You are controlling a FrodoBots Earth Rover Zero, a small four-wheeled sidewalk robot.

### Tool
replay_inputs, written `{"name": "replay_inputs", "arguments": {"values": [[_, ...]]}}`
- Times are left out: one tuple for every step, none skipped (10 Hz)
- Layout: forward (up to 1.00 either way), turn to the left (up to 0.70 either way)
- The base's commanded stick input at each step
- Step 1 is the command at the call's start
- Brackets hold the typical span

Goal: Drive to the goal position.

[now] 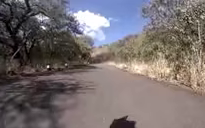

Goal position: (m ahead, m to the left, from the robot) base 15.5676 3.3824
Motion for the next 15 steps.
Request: {"name": "replay_inputs", "arguments": {"values": [[0.5, 0.0], [0.5, 0.0], [0.5, 0.0], [0.5, 0.0], [0.5, 0.0], [0.5, 0.0], [0.5, 0.0], [0.5, 0.0], [0.5, 0.0], [0.5, 0.0], [0.5, 0.0], [0.5, 0.0], [0.5, 0.0], [0.5, 0.0], [0.5, 0.0]]}}
